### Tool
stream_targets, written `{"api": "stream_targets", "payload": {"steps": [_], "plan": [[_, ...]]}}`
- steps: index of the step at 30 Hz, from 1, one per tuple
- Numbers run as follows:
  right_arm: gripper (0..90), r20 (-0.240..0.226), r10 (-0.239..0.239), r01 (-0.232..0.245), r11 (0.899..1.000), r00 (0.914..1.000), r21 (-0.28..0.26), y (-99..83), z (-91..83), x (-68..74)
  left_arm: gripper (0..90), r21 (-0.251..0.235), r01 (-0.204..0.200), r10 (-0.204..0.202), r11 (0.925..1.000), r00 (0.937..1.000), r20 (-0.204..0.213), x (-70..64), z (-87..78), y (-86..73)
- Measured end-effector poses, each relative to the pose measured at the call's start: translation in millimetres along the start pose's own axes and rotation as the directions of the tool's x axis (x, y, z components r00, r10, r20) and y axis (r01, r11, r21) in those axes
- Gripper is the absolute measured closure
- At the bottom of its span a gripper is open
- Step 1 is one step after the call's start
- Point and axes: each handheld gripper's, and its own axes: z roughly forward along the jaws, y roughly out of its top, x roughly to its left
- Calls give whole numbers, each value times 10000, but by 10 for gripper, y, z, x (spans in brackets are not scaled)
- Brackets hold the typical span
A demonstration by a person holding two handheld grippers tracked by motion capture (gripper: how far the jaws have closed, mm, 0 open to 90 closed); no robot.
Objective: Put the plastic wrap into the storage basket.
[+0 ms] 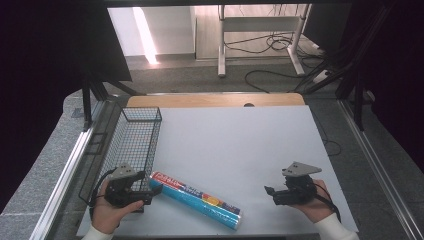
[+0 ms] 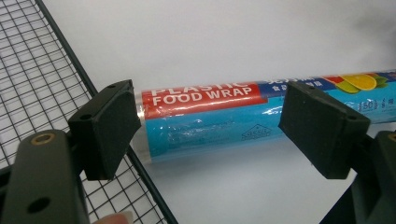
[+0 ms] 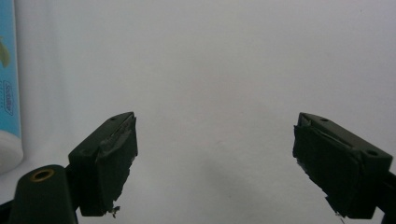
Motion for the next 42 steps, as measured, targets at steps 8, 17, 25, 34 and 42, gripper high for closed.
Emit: {"api": "stream_targets", "payload": {"steps": [8,17,25,34,42], "plan": [[185,-210,65,-62,9999,9998,109,7,-7,11,196,-16,-69,69,10000,10000,-13,6,-6,-9],[219,-545,236,-213,9989,9982,408,76,17,65,195,6,-87,87,10000,9999,-66,33,-24,-15],[227,-1057,87,-34,9987,9944,504,224,58,190,195,1,-66,66,10000,10000,-69,61,-53,-13],[229,-1605,-138,251,9973,9869,686,416,203,361,195,32,-80,80,10000,9999,-81,59,-51,-13],[242,-2296,-539,717,9950,9718,701,663,312,596,195,39,-71,71,10000,9999,-71,63,-41,-19]]}}
